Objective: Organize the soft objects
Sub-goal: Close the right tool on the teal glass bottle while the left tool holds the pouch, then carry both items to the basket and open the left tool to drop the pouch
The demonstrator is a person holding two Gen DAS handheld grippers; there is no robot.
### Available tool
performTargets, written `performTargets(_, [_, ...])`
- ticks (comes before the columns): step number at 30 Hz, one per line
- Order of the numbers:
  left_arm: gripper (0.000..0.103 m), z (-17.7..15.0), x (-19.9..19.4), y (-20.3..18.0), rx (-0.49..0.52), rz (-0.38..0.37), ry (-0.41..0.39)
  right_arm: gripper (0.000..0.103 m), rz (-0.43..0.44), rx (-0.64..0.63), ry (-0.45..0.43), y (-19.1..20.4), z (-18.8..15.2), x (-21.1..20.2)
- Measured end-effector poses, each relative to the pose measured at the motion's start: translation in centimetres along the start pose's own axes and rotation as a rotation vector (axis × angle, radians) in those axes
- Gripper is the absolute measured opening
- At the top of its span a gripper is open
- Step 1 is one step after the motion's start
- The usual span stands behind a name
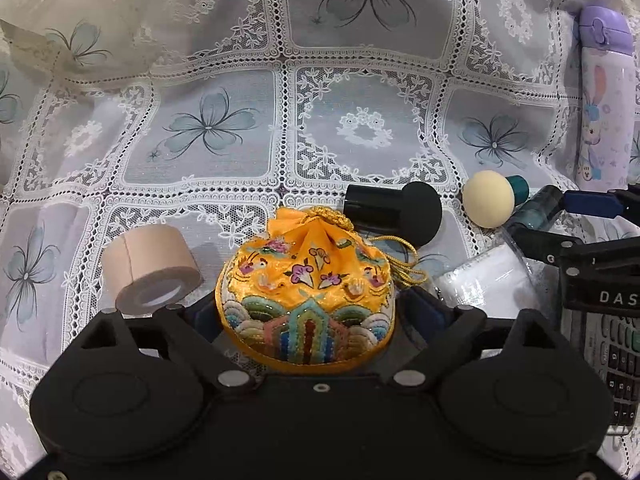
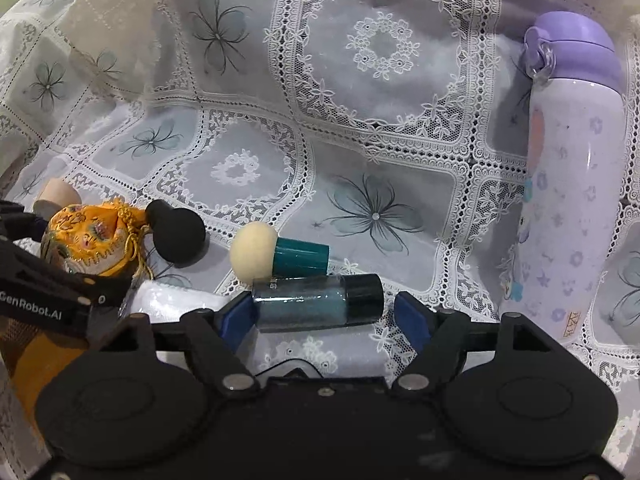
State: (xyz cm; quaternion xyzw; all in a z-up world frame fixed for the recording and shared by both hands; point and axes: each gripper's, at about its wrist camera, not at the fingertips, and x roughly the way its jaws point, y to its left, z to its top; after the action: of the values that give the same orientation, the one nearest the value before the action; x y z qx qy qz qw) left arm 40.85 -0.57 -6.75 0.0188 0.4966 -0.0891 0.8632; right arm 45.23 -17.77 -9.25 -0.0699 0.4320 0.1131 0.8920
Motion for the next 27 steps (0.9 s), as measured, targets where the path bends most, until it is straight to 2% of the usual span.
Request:
performTargets(2, [0.088, 0.0, -0.2, 0.3, -0.016, -0.018, -0.008, 0.073, -0.004, -0.003, -0.008, 0.2, 0.0, -0.1])
performTargets(3, [0.088, 0.0, -0.3, 0.5, -0.027, -0.029, -0.009, 0.067, -0.004, -0.005, -0.011, 0.3, 0.0, -0.2])
performTargets(8, [0.088, 0.5, -0.5, 1.3, -0.074, -0.072, -0.007, 0.068, -0.005, -0.016, -0.015, 0.7, 0.0, -0.5])
performTargets(10, [0.087, 0.5, -0.5, 1.3, -0.079, -0.068, -0.009, 0.068, -0.007, -0.011, -0.028, 0.7, 0.1, -1.0])
performTargets(14, [0.07, 0.5, -0.3, 1.3, -0.082, -0.042, -0.019, 0.068, -0.006, 0.021, -0.043, 0.3, 0.3, -2.0])
performTargets(16, [0.067, 0.5, -0.3, 1.3, -0.081, -0.041, -0.022, 0.068, -0.015, 0.041, -0.051, 0.1, 0.4, -2.6])
performTargets(22, [0.066, 0.0, -1.9, 1.0, -0.083, -0.03, -0.046, 0.068, -0.026, 0.105, -0.069, -0.5, 0.2, -4.8])
performTargets(27, [0.067, -0.5, -5.3, 0.0, -0.073, -0.032, -0.085, 0.068, -0.028, 0.167, -0.069, -0.9, -0.8, -7.1])
